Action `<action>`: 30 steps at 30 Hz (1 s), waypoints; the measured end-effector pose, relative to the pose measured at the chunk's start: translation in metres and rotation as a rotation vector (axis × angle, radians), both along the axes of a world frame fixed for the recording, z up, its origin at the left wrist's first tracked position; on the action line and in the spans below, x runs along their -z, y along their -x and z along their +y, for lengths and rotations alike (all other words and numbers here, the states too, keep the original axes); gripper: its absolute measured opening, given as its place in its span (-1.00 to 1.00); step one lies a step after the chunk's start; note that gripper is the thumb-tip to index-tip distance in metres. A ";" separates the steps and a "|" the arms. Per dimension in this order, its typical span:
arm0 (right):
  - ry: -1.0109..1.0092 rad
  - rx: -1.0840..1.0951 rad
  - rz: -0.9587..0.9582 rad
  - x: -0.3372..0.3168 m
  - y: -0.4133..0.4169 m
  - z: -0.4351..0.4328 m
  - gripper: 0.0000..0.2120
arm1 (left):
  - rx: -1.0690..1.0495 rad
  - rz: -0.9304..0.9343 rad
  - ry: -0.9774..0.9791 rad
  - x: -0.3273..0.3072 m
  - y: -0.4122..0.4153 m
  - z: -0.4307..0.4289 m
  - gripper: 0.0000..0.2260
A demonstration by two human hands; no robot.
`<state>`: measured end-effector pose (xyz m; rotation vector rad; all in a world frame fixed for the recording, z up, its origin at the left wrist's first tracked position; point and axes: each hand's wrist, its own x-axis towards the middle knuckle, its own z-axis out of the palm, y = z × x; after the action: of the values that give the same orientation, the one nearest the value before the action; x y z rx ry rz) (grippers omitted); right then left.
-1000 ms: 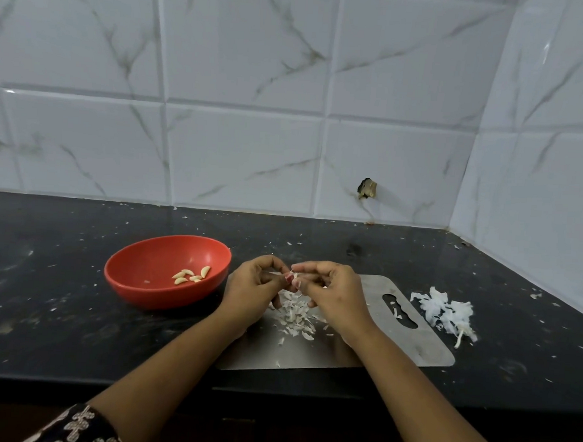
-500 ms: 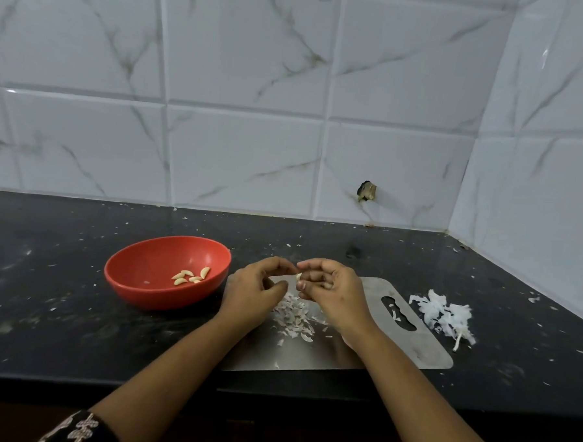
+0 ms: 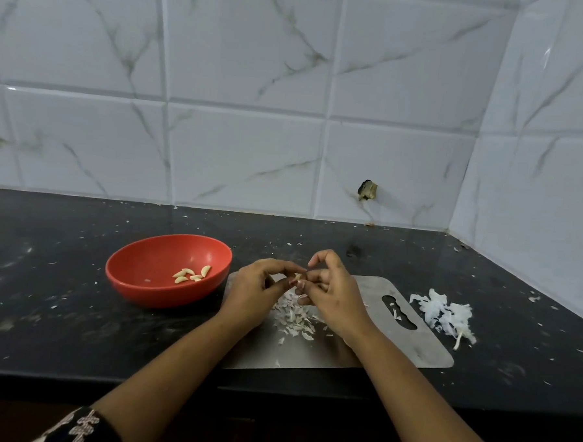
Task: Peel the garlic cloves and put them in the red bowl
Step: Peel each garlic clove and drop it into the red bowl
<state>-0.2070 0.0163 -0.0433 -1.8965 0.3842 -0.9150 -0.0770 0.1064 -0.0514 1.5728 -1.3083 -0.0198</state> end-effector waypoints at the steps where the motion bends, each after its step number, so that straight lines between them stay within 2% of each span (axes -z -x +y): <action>1: 0.005 -0.002 0.000 0.000 0.000 0.000 -0.76 | -0.001 0.002 0.001 -0.001 0.001 0.000 -0.79; 9: 0.014 -0.012 0.001 0.001 -0.002 -0.001 -0.75 | -0.018 0.067 0.050 -0.001 0.003 0.002 -0.83; 21: 0.010 -0.009 -0.084 -0.001 0.001 -0.001 -0.73 | 0.084 0.335 0.082 -0.004 0.004 0.003 -0.96; 26: 0.031 0.031 -0.086 -0.001 0.001 -0.002 -0.93 | 0.133 0.430 0.073 -0.007 0.006 0.004 -0.98; 30: 0.078 0.090 -0.062 -0.001 0.002 -0.003 -0.97 | 0.127 0.433 0.034 -0.007 0.005 0.004 -0.95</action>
<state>-0.2088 0.0129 -0.0420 -1.9295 0.4040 -1.0598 -0.0824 0.1105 -0.0444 1.3589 -1.0555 -0.3945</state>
